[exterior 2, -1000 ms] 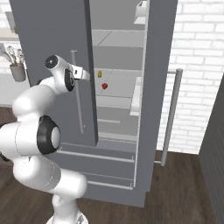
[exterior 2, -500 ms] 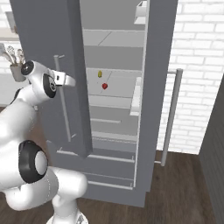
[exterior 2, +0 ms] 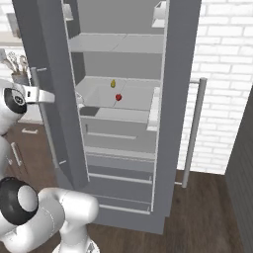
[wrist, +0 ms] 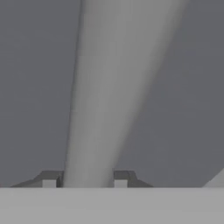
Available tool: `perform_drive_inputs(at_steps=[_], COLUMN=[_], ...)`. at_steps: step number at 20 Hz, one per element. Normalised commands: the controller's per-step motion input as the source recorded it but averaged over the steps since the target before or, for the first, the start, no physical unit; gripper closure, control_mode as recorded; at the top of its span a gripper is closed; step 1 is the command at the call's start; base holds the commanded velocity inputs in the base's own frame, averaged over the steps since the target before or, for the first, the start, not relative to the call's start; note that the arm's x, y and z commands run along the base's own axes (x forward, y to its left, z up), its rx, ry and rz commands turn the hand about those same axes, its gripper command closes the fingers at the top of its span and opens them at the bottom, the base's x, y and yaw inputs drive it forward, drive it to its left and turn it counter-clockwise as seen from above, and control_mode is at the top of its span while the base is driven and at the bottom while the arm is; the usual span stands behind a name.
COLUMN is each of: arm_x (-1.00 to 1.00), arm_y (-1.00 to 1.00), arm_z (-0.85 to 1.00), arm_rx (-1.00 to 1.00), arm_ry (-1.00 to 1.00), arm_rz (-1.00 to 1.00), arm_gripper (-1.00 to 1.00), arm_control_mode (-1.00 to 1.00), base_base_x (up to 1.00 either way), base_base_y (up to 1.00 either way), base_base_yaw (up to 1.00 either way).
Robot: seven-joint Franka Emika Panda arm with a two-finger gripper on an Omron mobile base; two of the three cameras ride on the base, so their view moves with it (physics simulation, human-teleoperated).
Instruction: Take the strawberry from the fridge and place it on top of the pancake, located on the dining counter.
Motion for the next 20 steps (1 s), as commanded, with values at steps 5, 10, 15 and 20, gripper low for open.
perform_drive_inputs(at_steps=[5, 10, 15, 20], arm_x=[-0.65, -0.55, -0.34, -0.25], arm_y=[0.32, 0.21, 0.17, 0.00], arm_z=[-0.06, 0.00, -0.08, -0.24], arm_rx=[-0.04, 0.00, 0.00, 0.00], arm_ry=[0.01, 0.00, -0.24, -0.34], arm_rz=[-0.37, -0.33, -0.10, 0.00], arm_gripper=[1.00, -1.00, -1.00, -1.00], arm_control_mode=[-1.00, -1.00, -1.00, -1.00], base_base_x=[0.00, 0.00, 0.00, 0.00], base_base_y=[0.00, 0.00, 0.00, 0.00], base_base_yaw=[0.00, 0.00, 0.00, 0.00])
